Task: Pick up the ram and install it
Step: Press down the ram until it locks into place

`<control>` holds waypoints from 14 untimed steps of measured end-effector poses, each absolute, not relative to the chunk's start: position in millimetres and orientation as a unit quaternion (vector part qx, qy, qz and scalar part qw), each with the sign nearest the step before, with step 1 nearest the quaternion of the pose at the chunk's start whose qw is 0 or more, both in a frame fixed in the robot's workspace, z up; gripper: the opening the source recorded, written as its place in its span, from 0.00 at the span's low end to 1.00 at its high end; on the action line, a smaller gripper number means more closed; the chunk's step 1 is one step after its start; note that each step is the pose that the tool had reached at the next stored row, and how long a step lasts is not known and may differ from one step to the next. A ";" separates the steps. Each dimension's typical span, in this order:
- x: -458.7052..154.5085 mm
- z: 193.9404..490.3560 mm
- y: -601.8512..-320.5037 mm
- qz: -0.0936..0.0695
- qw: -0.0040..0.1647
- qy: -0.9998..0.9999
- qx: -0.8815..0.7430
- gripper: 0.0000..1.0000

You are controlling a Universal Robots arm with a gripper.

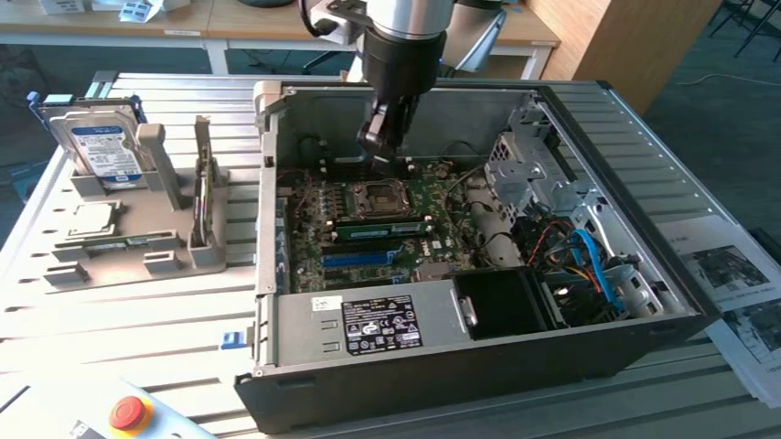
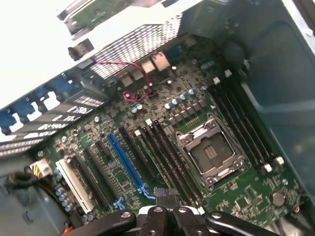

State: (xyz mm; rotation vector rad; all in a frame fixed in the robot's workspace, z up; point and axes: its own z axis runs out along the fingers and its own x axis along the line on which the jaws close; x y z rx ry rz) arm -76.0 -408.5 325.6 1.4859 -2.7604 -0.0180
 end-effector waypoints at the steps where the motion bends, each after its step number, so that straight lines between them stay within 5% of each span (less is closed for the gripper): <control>1: -76.0 325.6 -408.5 -0.006 0.003 -0.884 0.467 0.11; 14: -76.0 325.5 -408.5 -0.006 0.003 -0.931 0.365 0.11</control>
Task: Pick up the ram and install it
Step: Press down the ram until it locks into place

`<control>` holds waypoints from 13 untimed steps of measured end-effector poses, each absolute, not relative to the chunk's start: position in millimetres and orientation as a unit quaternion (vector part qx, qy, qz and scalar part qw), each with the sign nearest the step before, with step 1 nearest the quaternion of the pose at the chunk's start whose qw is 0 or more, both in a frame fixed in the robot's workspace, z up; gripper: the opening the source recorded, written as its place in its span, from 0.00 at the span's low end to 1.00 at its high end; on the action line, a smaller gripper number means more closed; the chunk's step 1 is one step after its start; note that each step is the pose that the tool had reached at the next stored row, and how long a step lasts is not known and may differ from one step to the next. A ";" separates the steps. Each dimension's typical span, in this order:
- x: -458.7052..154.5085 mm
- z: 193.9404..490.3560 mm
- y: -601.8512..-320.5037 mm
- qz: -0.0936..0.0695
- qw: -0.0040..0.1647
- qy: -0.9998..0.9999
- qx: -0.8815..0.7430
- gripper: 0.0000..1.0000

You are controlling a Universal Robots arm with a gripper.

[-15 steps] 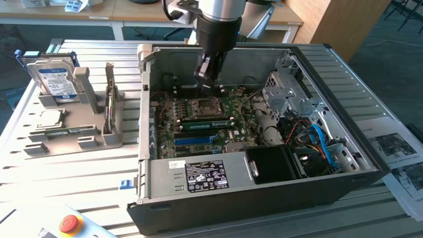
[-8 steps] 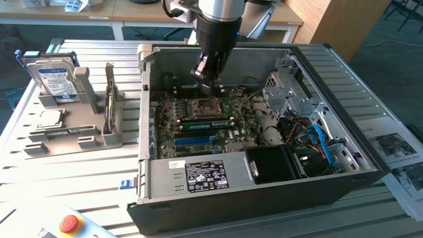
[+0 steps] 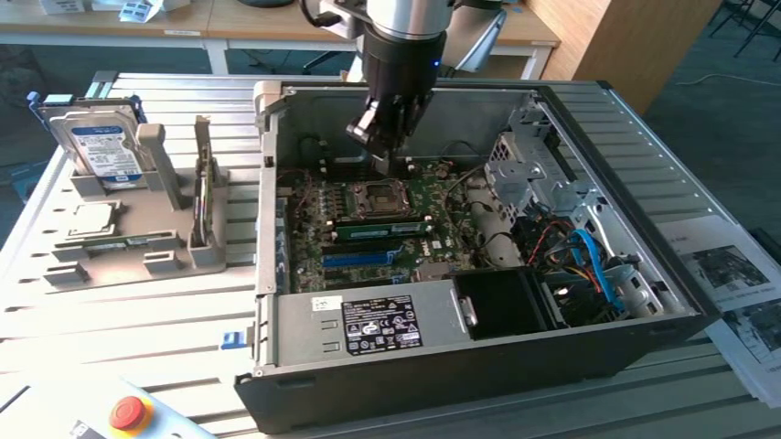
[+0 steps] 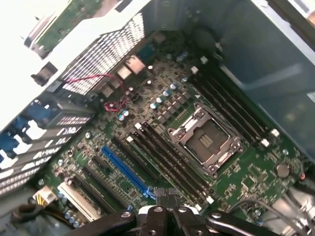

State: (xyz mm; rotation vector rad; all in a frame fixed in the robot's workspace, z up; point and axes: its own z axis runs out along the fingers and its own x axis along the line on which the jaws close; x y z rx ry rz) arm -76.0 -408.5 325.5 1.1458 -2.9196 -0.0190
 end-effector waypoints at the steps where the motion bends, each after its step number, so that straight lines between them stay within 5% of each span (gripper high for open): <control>1: -76.0 325.6 -408.5 -0.006 0.003 -0.934 0.357 0.11; 13: -75.9 325.5 -408.5 -0.006 0.002 -0.967 0.256 0.11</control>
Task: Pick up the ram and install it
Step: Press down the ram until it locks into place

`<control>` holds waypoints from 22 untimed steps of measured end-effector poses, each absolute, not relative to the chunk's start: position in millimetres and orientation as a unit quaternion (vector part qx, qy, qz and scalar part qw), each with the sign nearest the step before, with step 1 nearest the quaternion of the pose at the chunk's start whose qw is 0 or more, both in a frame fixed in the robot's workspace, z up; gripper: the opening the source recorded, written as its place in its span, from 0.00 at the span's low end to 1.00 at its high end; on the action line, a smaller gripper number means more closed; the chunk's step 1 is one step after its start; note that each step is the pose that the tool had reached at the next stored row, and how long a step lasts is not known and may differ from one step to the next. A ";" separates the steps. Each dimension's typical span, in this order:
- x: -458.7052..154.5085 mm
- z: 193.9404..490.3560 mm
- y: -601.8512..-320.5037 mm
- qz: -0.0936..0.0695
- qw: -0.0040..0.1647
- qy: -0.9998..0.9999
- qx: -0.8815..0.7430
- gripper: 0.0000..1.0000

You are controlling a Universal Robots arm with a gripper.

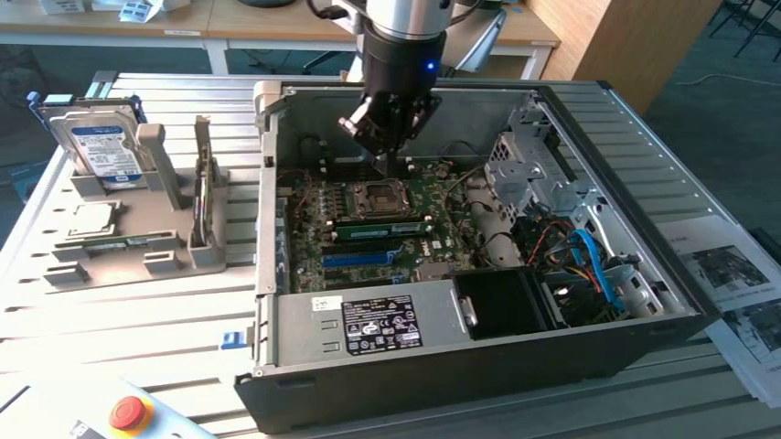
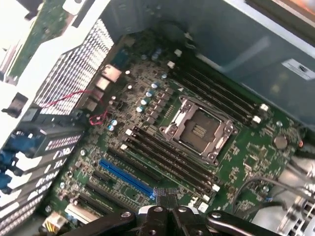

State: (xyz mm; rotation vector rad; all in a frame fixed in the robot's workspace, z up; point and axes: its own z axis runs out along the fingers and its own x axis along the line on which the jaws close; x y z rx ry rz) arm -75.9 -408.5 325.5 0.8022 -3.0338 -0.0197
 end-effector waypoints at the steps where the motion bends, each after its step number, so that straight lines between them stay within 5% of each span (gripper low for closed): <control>1: -76.0 325.5 -408.5 -0.006 0.002 -0.969 0.247 0.11; 22: -76.0 325.4 -408.4 -0.006 0.000 -0.998 0.063 0.11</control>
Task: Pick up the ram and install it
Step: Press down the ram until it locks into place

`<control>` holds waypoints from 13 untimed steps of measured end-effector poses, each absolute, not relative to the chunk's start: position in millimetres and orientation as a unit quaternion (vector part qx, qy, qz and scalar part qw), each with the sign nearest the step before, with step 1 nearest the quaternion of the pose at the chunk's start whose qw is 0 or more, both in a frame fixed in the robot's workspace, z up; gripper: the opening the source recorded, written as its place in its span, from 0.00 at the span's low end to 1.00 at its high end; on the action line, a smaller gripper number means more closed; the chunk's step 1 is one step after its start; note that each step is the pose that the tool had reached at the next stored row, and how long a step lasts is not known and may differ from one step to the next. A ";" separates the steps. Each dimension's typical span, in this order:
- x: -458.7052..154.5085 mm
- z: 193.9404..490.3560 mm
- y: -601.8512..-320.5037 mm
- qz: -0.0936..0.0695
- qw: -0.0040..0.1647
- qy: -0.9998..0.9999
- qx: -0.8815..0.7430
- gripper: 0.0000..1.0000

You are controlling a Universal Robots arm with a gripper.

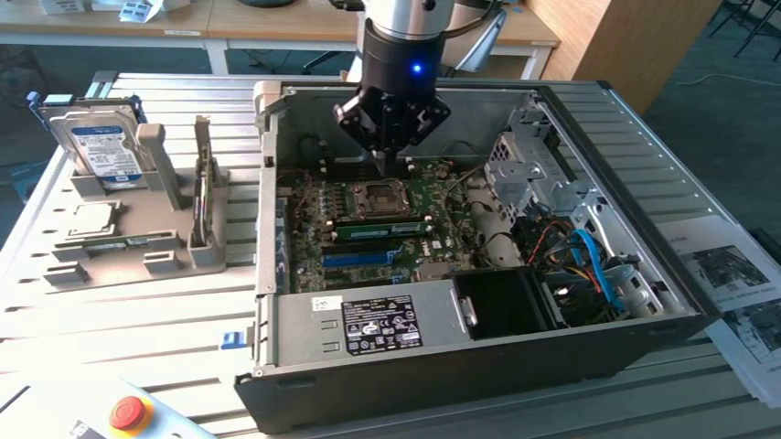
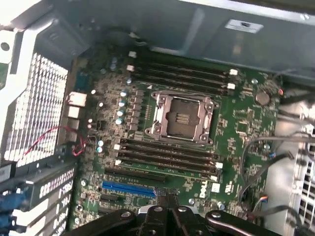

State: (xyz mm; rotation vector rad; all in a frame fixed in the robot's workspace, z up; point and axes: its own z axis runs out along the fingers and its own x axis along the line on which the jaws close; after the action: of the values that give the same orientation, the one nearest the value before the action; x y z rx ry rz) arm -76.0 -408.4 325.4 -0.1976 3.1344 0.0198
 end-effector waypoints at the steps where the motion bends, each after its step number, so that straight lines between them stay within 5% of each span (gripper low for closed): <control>1: -76.0 325.4 -408.4 0.006 0.001 0.999 -0.054 0.11; 13: -76.0 325.3 -408.4 0.006 0.001 1.000 -0.012 0.11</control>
State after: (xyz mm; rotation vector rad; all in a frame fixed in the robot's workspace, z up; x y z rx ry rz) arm -76.0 -408.4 325.3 -0.0388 3.1393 0.0197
